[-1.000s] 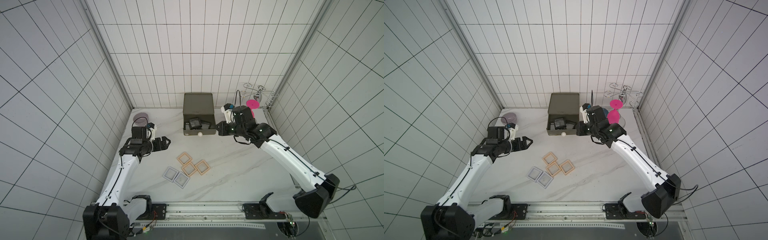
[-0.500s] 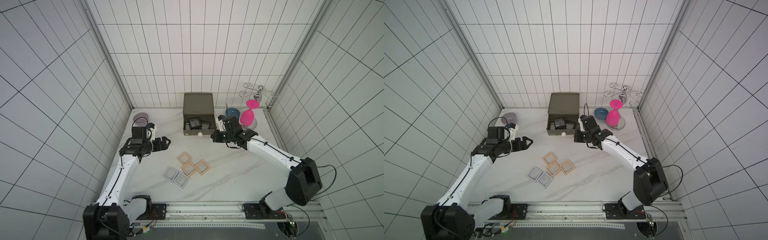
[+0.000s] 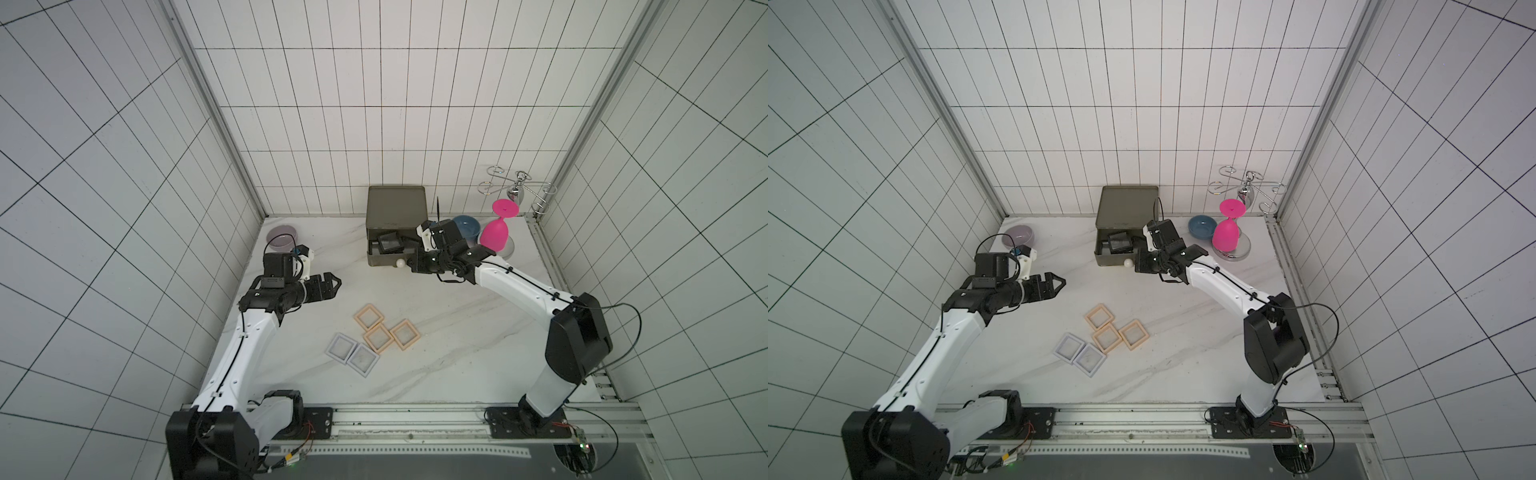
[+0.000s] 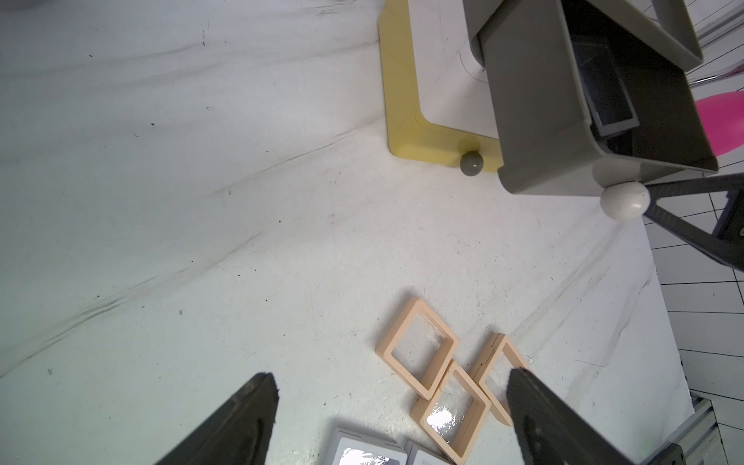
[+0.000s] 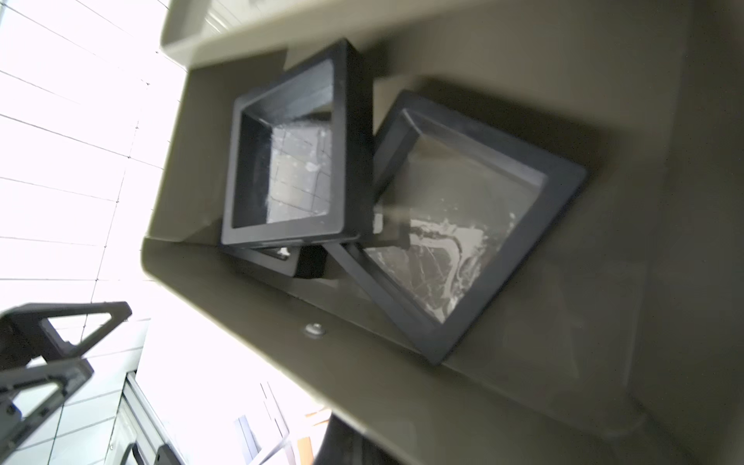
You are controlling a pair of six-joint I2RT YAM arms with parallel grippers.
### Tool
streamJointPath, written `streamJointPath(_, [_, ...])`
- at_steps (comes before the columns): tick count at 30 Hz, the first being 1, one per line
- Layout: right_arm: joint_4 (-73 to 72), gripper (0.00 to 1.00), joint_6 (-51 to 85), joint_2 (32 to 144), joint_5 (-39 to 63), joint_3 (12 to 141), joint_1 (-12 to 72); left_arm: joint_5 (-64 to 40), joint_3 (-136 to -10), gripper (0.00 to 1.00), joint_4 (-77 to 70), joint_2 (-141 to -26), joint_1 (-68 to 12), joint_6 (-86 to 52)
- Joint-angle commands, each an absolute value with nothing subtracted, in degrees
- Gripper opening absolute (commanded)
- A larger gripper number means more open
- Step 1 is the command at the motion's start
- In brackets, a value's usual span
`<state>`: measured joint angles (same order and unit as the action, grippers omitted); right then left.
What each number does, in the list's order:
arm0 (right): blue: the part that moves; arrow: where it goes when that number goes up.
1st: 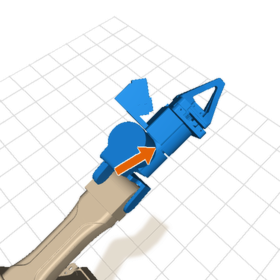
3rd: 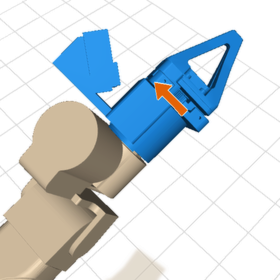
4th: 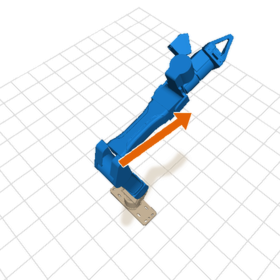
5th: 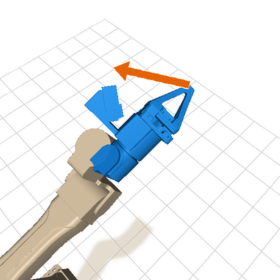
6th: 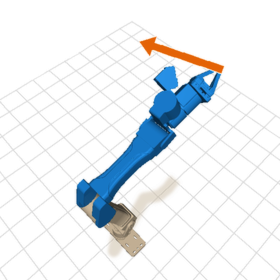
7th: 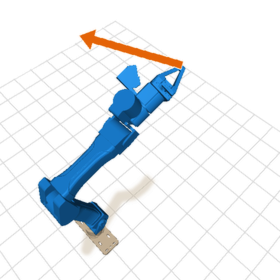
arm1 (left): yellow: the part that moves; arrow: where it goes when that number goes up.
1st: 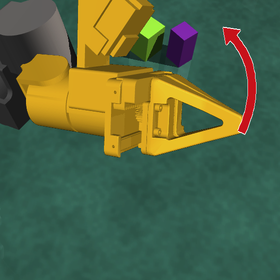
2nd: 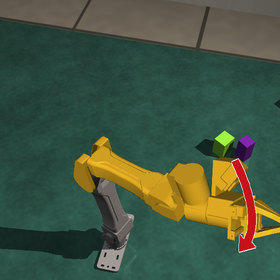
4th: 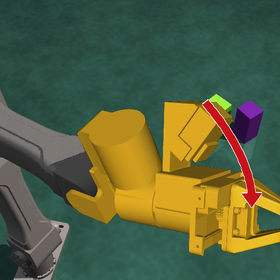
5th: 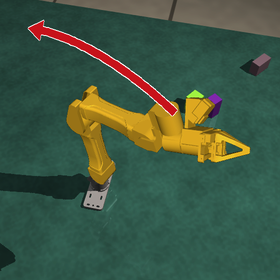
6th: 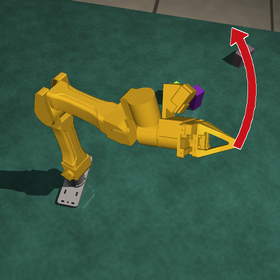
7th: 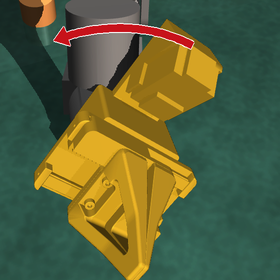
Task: Place the brooch boxes into the drawer by color
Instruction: Close the drawer in the storage box.
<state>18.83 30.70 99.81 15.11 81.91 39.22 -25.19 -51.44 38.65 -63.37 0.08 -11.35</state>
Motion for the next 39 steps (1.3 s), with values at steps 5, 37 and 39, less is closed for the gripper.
streamJointPath(5, [15.5, 0.0, 31.4, 104.8, 12.6, 89.6, 38.8, -24.9, -51.0, 0.93, 37.5, -62.8, 0.3, -10.5])
streamJointPath(37, [11.0, 0.0, 27.8, 114.9, 4.4, 99.1, 37.4, -24.5, -50.6, 0.93, 37.5, -62.4, 0.3, -10.6])
streamJointPath(39, [10.6, 0.0, 27.9, 114.5, 4.4, 98.3, 37.4, -24.5, -50.6, 0.93, 37.6, -62.4, 0.3, -10.6])
